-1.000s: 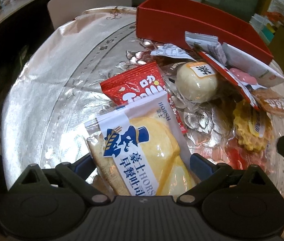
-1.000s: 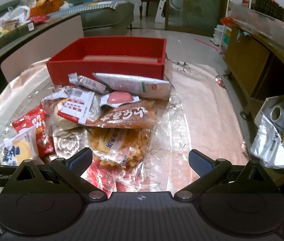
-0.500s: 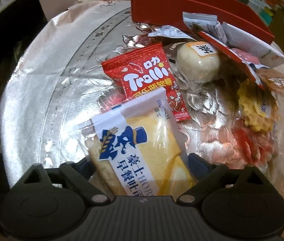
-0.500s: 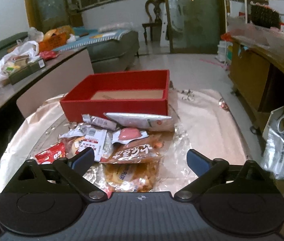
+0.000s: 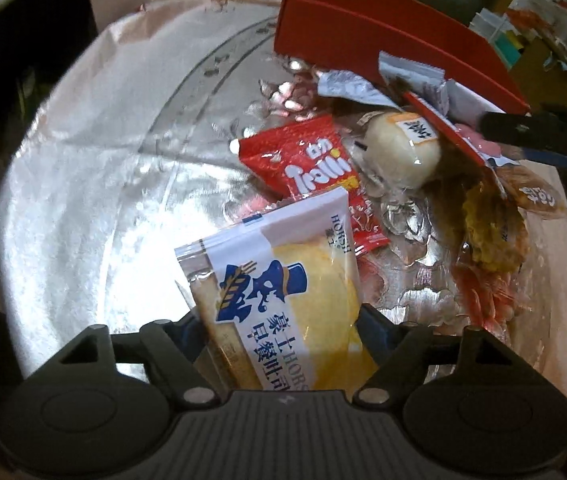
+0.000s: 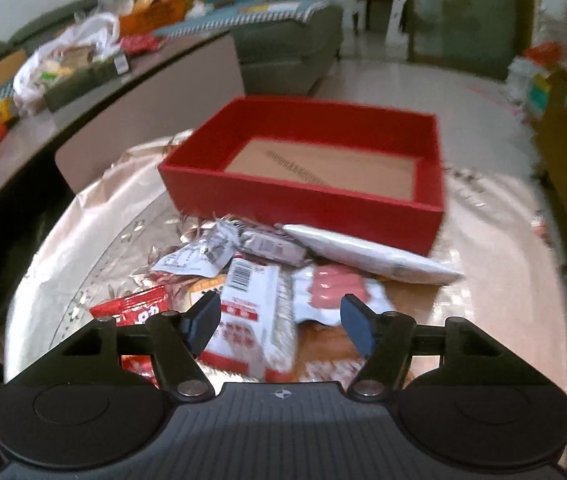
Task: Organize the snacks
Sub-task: 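Grasp the HORSH bread bag with left tool while right tool grasps white-red wafer bag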
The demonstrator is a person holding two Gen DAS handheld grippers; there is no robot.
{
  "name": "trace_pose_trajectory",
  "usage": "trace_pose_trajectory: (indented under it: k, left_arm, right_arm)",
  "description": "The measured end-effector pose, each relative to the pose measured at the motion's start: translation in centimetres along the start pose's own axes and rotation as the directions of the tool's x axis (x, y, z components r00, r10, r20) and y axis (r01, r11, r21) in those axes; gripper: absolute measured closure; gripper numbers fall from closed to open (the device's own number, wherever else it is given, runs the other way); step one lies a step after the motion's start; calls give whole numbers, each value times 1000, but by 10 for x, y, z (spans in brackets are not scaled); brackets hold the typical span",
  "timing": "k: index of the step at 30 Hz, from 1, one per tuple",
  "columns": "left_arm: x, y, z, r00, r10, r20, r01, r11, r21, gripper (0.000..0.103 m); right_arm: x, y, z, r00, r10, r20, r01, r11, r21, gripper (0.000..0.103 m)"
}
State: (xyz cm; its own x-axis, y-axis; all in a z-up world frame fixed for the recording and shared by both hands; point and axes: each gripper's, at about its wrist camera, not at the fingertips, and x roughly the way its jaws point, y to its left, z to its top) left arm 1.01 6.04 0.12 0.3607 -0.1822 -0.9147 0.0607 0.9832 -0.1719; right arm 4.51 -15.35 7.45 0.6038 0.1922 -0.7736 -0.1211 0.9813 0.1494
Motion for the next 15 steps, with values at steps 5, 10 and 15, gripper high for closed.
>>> trace_pose_trajectory:
  k: [5,10,15]
  left_arm:
    - [2,5,6,1000,-12,7,12,1000,-13,33]
    - [4,6,9,1000,-24,3,24,1000,-10,33]
    - [0,4,5,999,-36,0,36,999,4,33]
  right_arm:
    - [42,3,9,991,45,-123,-45,999,9,29]
    - [39,-7,1,979,137,-153,-124,988,87,48]
    - [8,-3,-27,968,187,-166,-175,981,83,50]
